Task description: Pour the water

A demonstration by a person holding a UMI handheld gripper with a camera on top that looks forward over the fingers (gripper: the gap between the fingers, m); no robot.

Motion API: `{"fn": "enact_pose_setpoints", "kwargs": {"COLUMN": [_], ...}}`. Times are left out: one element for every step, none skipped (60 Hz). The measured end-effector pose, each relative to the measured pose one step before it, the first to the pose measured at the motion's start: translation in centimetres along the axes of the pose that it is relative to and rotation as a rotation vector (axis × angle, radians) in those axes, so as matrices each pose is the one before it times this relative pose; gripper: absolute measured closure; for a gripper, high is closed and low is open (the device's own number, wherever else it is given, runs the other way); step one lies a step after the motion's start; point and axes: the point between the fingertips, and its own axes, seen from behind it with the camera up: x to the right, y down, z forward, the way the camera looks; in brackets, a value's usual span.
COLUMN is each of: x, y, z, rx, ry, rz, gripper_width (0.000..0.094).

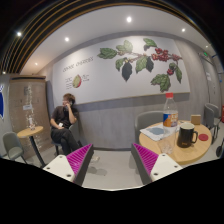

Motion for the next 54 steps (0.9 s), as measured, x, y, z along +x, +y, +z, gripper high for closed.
{"fn": "enact_pose_setpoints", "kwargs": {"x": [0.042,-0.913,0.084,0.125,0.127,0.164,0.117,1.248,-1.554,0.142,1.909,0.286,0.334,0.361,0.443,0.437,0.855,-0.893,0.693,0.7,0.774,0.78,0.733,1.692,-0.119,0.728,0.741,0.719,0.712,0.765,0.779,0.72,0.611,0.647,0.58,0.525,0.423,-0.119,0.832,0.382,0.351,0.336,0.329,0.303,-0.524,1.424,0.144,0.179,0.183,0.176,0.126,-0.193,-0.047,0.051], "y": [-0.037,-0.71,-0.047,-0.032,-0.007,0.0,0.003,0.614,-1.209,-0.067,1.079,-0.124,-0.123,-0.19,-0.157,-0.148,-0.479,-0.663,-0.195,-0.227,-0.209,-0.242,-0.258,0.32,-0.639,-0.188,-0.112,-0.039,-0.013,-0.014,-0.063,-0.139,0.018,0.04,0.036,-0.001,-0.036,-0.114,-0.045,-0.102,-0.142,-0.077,-0.07,-0.06,-0.024,0.091,-0.157,-0.134,-0.116,-0.078,-0.077,-0.145,-0.144,0.087], "z": [0.019,-0.927,0.032,0.035,0.049,0.091,0.053,0.974,-1.286,0.032,1.322,0.018,-0.018,0.031,0.03,0.027,-0.738,-0.337,0.094,0.009,0.103,0.156,0.139,0.872,-0.154,0.244,0.266,0.349,0.362,0.341,0.284,0.659,0.472,0.426,0.429,0.439,0.491,0.136,0.793,0.501,0.562,0.552,0.568,0.599,0.047,1.435,0.603,0.599,0.62,0.636,0.569,0.306,0.293,0.309], "rx": [0.00198,-0.00311,0.00237,0.00164,0.00065,0.00028,0.00052,0.00514,-0.00935,-0.00007,0.01062,0.00176,0.00218,0.00269,0.00298,0.00248,-0.0016,-0.00101,0.00232,0.00239,0.00231,0.003,0.0036,0.01049,0.00037,0.00345,0.00204,-0.00105,-0.00321,-0.00323,0.00038,0.00023,-0.00141,-0.00284,-0.00428,-0.00339,-0.00176,-0.00143,0.00216,0.00217,0.002,0.00088,0.0,-0.00008,0.00092,0.00649,0.00355,0.00467,0.00486,0.00423,0.00469,0.00481,0.00278,0.00127], "ry": [-0.00115,0.00132,-0.00094,0.00029,0.0011,0.00161,0.00148,-0.00064,0.01038,0.0038,-0.00355,0.00459,0.00599,0.00639,0.00648,0.00757,0.0068,0.01796,0.01159,0.01231,0.01296,0.01354,0.01352,0.00872,0.01416,0.01162,0.01155,0.01116,0.01182,0.01352,0.01297,0.01094,0.0131,0.01376,0.01266,0.01051,0.0093,0.01168,0.00468,0.00726,0.00665,0.00632,0.00695,0.00557,0.00836,-0.00709,0.0032,0.00497,0.00544,0.00439,0.00316,0.0043,0.00303,0.00154], "rz": [-0.0052,0.0008,-0.0054,-0.0048,-0.0056,-0.0048,-0.0038,-0.0086,0.003,-0.0034,-0.01,-0.0036,-0.0032,-0.0031,-0.0034,-0.0029,-0.0007,0.0024,-0.0008,0.001,0.0016,0.0018,0.0016,-0.0025,0.0041,0.0007,0.0009,0.0009,0.002,0.0018,-0.0011,0.0005,-0.0014,-0.0019,-0.002,-0.0027,-0.0027,-0.0022,-0.0018,-0.002,-0.0024,-0.003,-0.0033,-0.0048,-0.006,-0.0069,-0.0039,-0.0019,0.0001,0.002,0.0025,0.0014,0.0027,0.0017], "gripper_width": [0.0122,0.0123,0.012,0.012,0.0119,0.012,0.0119,0.0122,0.0123,0.0123,0.0125,0.0127,0.0128,0.013,0.0127,0.0127,0.0128,0.0127,0.0128,0.0128,0.0127,0.0126,0.0124,0.0125,0.0124,0.0122,0.0121,0.0125,0.0125,0.0124,0.0125,0.0124,0.0126,0.0125,0.0123,0.0123,0.0123,0.0123,0.0123,0.0124,0.0125,0.0123,0.0123,0.0124,0.0123,0.0124,0.0124,0.0124,0.0124,0.0122,0.0122,0.0122,0.0122,0.0124]}}
